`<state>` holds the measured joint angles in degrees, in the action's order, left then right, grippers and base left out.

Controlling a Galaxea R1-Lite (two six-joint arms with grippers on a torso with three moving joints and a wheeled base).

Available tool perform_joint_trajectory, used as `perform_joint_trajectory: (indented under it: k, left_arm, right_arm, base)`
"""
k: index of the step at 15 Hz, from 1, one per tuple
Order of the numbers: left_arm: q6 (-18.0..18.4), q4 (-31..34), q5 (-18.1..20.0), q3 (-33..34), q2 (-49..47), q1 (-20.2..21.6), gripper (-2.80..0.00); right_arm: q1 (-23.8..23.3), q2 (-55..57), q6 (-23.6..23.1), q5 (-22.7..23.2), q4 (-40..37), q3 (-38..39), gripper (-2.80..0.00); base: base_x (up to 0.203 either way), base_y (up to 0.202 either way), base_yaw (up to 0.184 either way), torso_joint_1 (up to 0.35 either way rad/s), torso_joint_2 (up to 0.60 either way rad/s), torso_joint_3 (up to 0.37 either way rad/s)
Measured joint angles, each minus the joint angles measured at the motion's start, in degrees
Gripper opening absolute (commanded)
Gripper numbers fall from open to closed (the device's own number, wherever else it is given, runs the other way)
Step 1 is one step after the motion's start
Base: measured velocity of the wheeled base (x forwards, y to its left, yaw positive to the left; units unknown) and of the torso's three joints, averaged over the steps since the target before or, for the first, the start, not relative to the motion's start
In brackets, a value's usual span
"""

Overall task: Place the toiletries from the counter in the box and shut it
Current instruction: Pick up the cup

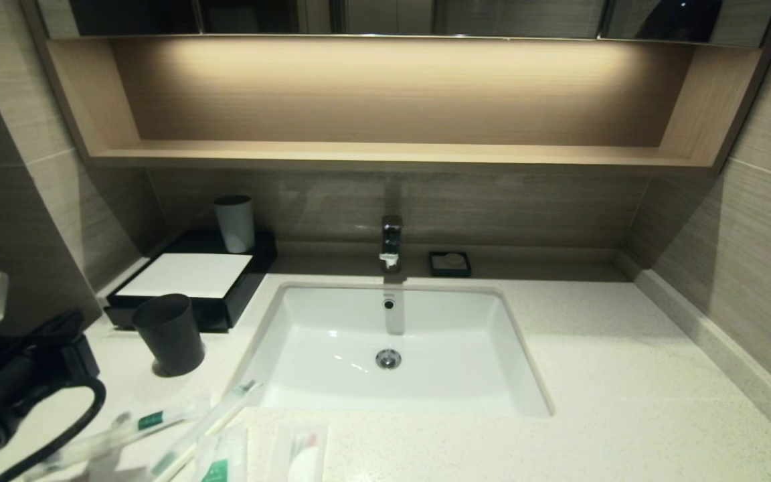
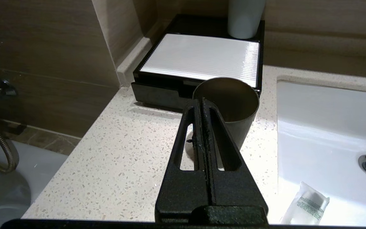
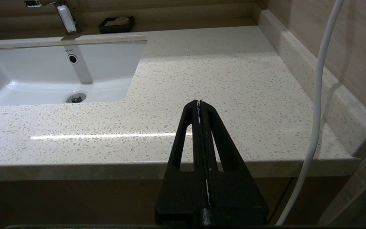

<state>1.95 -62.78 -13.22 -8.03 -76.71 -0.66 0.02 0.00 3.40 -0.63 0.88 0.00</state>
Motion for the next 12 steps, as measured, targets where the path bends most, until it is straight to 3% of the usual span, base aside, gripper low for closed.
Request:
perform_joint_trajectory:
  k: [10,11,12]
  left_arm:
    - [0.1,-7.8,0.0,3.1,-10.9,0.6,-2.80]
    - [0.2,-9.0,-0.1,3.3,-11.6,0.7,-0.98]
    - [0.2,-9.3,-0.1,3.6,-12.2,0.7,0.00]
  right_arm:
    - [0.0,0.0,0.0,0.0,0.0,0.0,-2.80]
    - [0.0,0.0,0.0,0.0,0.0,0.0,-2.80]
    - [0.0,0.0,0.0,0.0,0.0,0.0,-2.80]
  base:
    - [0.000,0.000,0.000,0.000,0.00,0.000]
    - [0.000,0.000,0.000,0.000,0.00,0.000]
    - [0.000,0.000,0.000,0.000,0.00,0.000]
